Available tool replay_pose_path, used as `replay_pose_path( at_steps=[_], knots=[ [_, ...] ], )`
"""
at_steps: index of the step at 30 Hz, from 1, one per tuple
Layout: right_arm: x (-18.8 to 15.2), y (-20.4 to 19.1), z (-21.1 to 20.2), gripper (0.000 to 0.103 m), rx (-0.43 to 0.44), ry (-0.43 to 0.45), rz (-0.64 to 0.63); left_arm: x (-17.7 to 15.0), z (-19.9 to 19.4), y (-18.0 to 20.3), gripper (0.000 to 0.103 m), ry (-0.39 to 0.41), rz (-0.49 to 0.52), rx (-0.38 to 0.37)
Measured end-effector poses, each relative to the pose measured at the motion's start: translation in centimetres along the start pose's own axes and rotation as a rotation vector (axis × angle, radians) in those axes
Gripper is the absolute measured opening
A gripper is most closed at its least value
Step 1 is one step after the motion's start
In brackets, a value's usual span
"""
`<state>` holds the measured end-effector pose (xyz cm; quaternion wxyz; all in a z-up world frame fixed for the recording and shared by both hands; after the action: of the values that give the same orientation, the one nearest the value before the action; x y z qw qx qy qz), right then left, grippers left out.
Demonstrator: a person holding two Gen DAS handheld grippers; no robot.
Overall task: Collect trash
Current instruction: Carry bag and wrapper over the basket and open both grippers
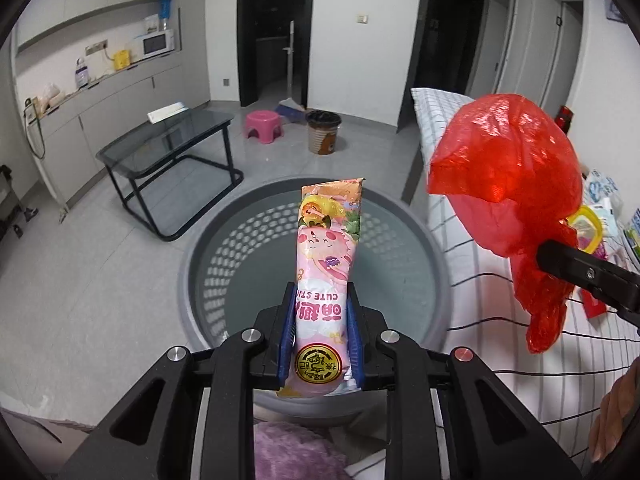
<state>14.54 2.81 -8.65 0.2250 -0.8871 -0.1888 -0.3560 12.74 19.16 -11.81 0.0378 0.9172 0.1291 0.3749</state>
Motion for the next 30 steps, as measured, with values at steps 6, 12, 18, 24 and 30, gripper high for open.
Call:
replay_pose_path(
  at_steps=[6,12,18,24,30],
  knots=[
    [1.4,-1.7,3.8,0.038,0.026,-0.039,-0.026,0.5,0.7,-2.3,0.023,-0.005,-0.019,0.032],
    [1.1,-2.5,7.4,0.038,0.028,-0.084,-0.027,0.6,2.1,-3.4,0.024,-0.022,-0.042,0.048],
    [0.5,-2.4,8.7,0.038,0.026,-0.105,-0.017,0.4,3.1,-3.4,0.026,-0.044,-0.05,0.042],
    [0.6,-2.2,9.2,0.038,0.026,-0.108,-0.024,0.6,3.9,-3.3,0.03,-0.049,-0.055,0.043],
    [0.6,-2.0,9.1,0.054,0.027,-0.097,-0.024,0.7,4.3,-3.4,0.041,-0.058,-0.059,0.049]
  ],
)
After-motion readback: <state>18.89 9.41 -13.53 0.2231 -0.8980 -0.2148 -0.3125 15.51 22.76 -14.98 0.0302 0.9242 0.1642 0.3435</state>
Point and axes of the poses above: each gripper's, at about its wrist camera, not at the fingertips, and z roughly the way its jaws point, y to its right, x to its top, the point moved 10 cm from there along z, roughly the way its jaws point, and after that the axes turned 9 degrees about -z, right-handed, at the moved point
